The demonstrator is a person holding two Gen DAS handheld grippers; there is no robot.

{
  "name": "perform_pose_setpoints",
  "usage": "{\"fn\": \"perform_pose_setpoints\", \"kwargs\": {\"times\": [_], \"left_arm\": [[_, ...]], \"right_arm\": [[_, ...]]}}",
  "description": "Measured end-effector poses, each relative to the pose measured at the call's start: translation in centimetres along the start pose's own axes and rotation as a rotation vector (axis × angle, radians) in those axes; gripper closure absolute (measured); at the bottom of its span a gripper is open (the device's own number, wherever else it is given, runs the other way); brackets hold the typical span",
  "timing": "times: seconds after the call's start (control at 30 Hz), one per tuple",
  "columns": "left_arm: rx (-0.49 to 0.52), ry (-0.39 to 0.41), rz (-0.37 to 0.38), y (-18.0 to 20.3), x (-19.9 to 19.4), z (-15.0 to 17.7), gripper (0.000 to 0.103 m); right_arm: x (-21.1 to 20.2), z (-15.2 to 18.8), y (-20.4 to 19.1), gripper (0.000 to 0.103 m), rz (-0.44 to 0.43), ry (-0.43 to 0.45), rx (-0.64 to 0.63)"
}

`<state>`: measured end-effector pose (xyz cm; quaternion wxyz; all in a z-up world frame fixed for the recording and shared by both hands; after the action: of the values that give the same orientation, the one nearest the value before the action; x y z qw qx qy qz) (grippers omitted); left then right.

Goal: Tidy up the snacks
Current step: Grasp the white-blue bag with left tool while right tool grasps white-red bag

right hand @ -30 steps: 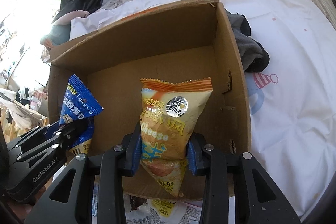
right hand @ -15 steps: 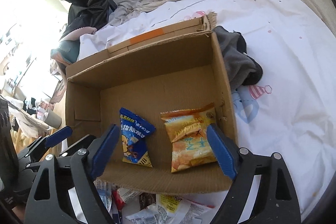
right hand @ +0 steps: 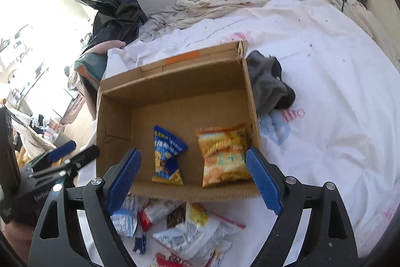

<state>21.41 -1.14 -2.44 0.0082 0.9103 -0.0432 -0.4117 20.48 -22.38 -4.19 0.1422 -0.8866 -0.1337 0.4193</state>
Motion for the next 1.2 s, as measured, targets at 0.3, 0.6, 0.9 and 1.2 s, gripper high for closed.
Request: {"fn": "perform_pose_setpoints", "kwargs": {"times": [0.3, 0.6, 0.9, 1.2], "left_arm": [[0.003, -0.022, 0.016, -1.5, -2.3, 1.9, 0.021], [-0.135, -0.199, 0.047, -5.9, -1.3, 5.1, 0.021], [-0.255, -0.415, 0.053, -6.6, 2.7, 9.7, 0.021], [-0.363, -0.535, 0.028, -5.3, 7.2, 12.4, 0.021]], "right_arm": [[-1.0, 2.8, 1.7, 0.014, -0.028, -0.061, 0.1], [-0.7, 6.0, 3.4, 0.014, -0.099, -0.161, 0.253], [0.1, 7.0, 3.5, 0.014, -0.079, -0.206, 0.252], [1.4, 7.7, 4.4, 0.014, -0.069, -0.251, 0.301]]}}
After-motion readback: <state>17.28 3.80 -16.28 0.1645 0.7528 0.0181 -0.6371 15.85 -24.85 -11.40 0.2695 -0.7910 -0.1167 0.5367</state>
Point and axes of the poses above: each gripper's, at about its wrist camera, not at the fingertips, and x roughly the way its jaws point, y to its right, z to its underside, the point moved 4 cm from there along x, roughly the way its jaws point, and after that the axes turned 1 degree about -z, right-handed, at the moved point
